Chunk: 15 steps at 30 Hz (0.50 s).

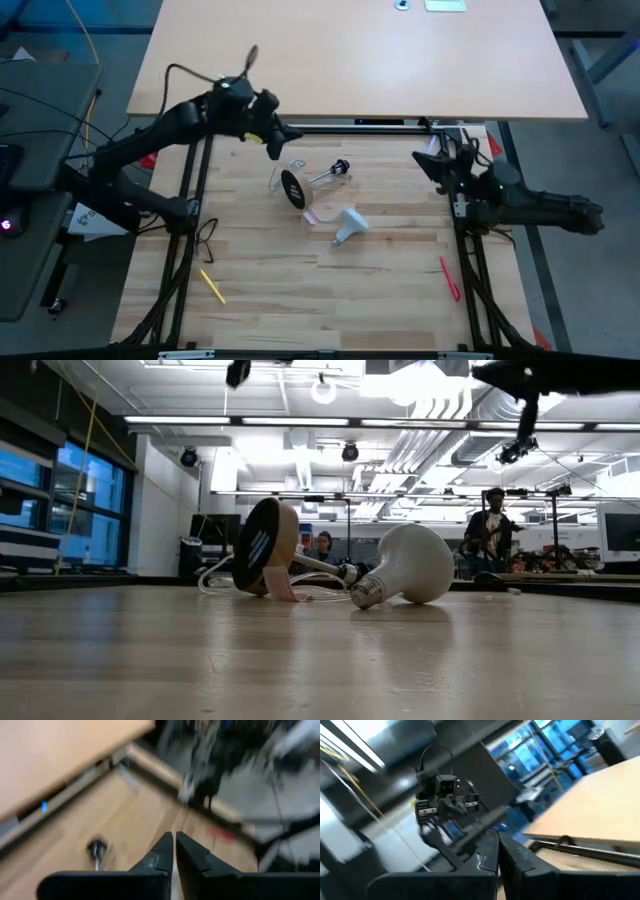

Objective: Screw lightbulb
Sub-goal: Insert the light bulb into the lamp holder

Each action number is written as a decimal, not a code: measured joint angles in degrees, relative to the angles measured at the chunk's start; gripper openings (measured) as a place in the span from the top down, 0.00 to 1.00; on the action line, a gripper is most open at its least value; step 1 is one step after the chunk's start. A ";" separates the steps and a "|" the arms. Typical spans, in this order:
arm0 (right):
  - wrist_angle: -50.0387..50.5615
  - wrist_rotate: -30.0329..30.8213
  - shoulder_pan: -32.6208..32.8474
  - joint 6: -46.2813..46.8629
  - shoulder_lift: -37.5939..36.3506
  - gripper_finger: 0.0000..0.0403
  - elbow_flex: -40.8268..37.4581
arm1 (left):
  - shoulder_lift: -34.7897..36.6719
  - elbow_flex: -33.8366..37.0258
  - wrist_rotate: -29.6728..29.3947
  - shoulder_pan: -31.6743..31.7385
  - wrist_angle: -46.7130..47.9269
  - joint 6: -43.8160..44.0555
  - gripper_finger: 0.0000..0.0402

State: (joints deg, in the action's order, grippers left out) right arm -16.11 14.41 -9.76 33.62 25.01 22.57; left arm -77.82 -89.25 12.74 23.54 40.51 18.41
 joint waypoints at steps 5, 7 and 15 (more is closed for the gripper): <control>15.30 0.69 -0.02 -0.68 7.36 0.94 11.50 | -2.40 0.00 4.82 2.39 11.43 -15.73 0.78; 19.78 -0.02 -0.01 -0.69 10.23 0.86 15.21 | -3.84 0.00 4.53 2.35 14.22 -25.83 0.69; 30.19 -1.17 -0.01 -4.58 20.16 0.44 28.14 | -13.06 0.00 -0.45 1.28 17.70 -49.20 0.35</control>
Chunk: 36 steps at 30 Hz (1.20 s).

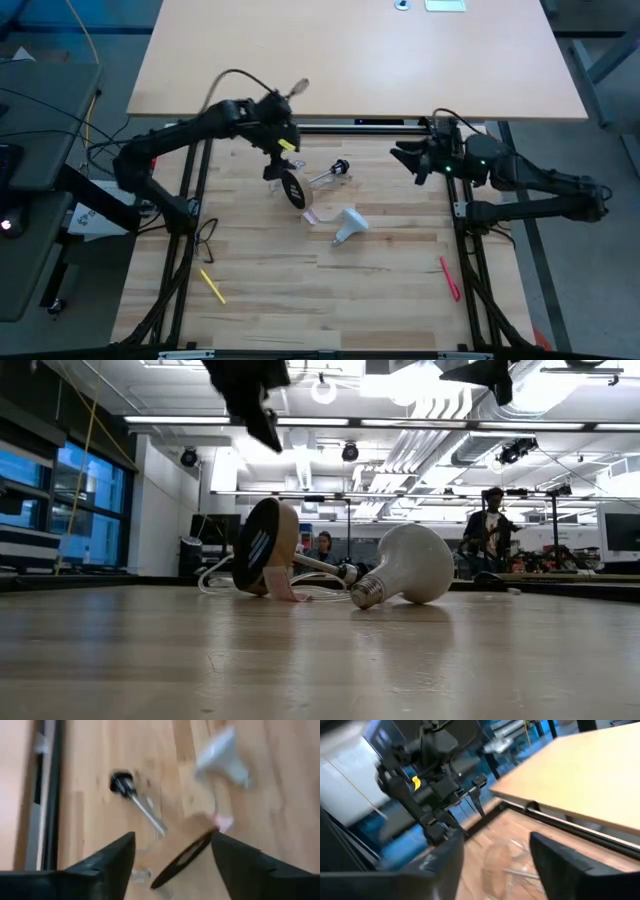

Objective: Screw lightbulb
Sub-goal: Insert the light bulb into the lamp holder

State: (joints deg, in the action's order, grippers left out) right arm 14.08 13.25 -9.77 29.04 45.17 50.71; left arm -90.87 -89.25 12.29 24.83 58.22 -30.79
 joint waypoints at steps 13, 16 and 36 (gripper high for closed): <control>13.68 0.38 0.01 -5.86 5.54 0.34 11.40 | -9.69 0.02 -11.14 -4.98 7.63 -9.85 0.29; 15.23 0.88 -0.01 -5.33 5.56 0.34 11.34 | -8.44 0.02 -9.68 -3.66 6.78 -0.54 0.29; 19.04 2.80 -5.12 6.97 5.52 0.34 11.26 | -4.89 0.00 -2.49 -1.19 0.21 76.59 0.29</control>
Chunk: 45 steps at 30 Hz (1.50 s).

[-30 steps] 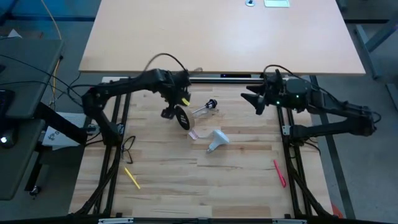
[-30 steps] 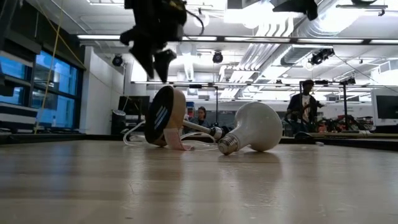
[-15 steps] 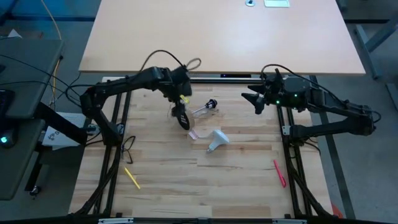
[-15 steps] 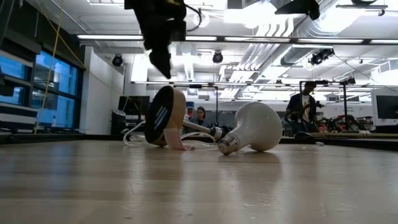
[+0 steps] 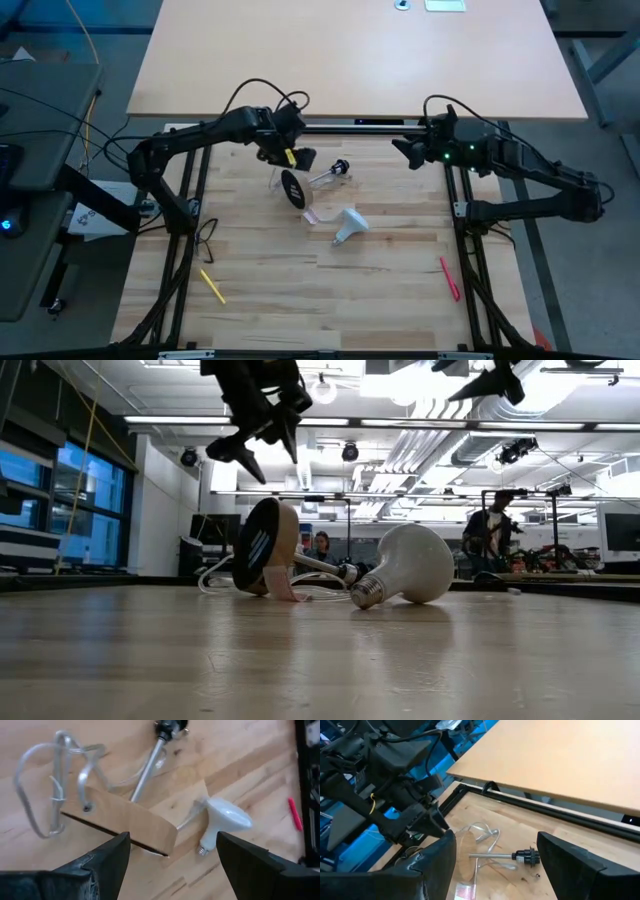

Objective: Screw lightbulb
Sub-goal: Insert the light bulb into the lamp holder

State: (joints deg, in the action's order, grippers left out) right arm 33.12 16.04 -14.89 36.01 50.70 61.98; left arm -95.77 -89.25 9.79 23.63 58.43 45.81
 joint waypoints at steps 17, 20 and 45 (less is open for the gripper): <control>0.11 -8.65 -2.82 -5.14 0.02 0.34 0.00 | 0.00 0.02 -9.14 -3.24 -0.35 -92.83 0.29; 0.11 -8.82 -2.82 -5.62 0.02 0.34 0.00 | 0.00 0.02 -9.93 -4.15 0.35 -97.96 0.29; 0.03 -9.65 -2.82 -3.23 0.04 0.34 0.00 | -12.71 0.07 -12.49 -4.10 3.34 -101.71 0.29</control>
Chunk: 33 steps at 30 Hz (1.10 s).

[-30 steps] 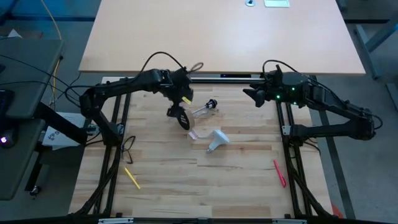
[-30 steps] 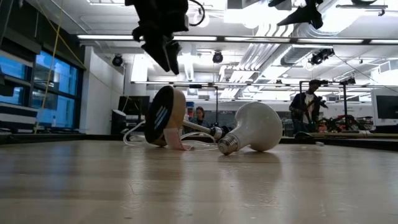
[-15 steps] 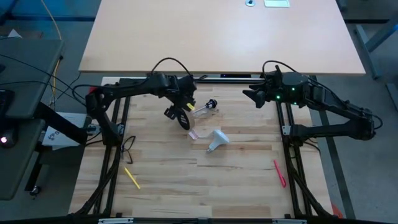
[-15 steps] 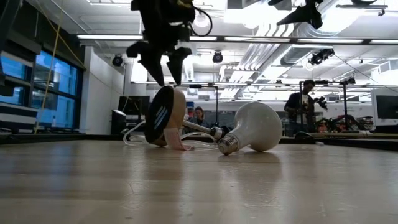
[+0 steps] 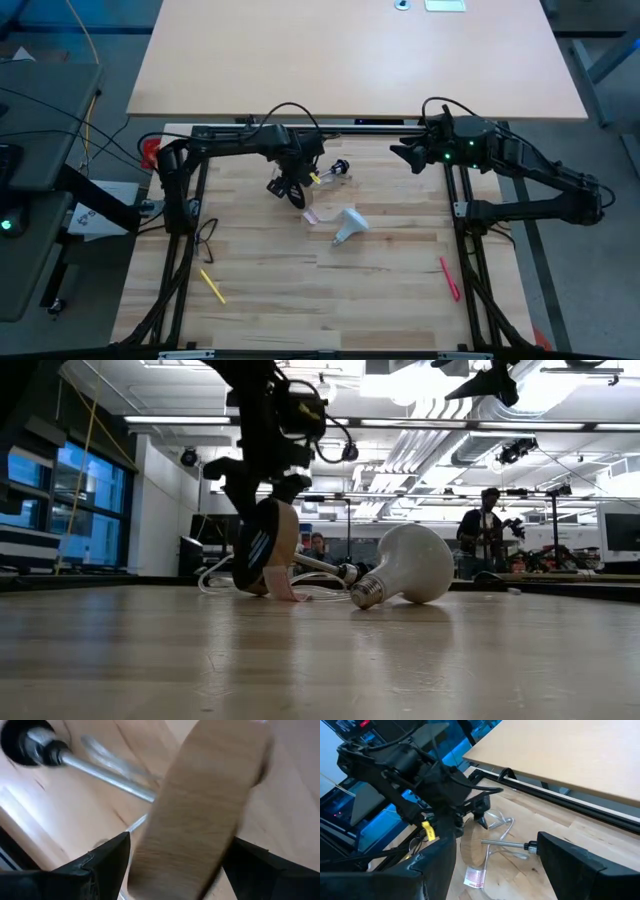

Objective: Screw lightbulb
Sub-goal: Insert the light bulb into the lamp holder

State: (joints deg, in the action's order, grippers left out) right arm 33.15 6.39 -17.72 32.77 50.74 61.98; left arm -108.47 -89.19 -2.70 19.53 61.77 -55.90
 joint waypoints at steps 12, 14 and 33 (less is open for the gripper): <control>0.02 0.00 0.00 -0.09 0.00 0.34 0.00 | -0.26 0.22 1.49 -0.63 2.88 1.71 0.71; 0.02 0.00 0.00 -0.15 0.00 0.34 0.00 | -0.23 0.19 0.72 -0.84 2.55 2.51 0.73; 13.17 -25.41 3.85 -8.06 8.71 0.34 -0.07 | 23.74 4.38 -5.84 -12.98 13.29 9.50 0.73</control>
State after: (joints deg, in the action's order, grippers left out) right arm 46.32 -19.02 -13.86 24.71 59.45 61.91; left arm -84.74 -84.81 -8.54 6.55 75.06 -46.41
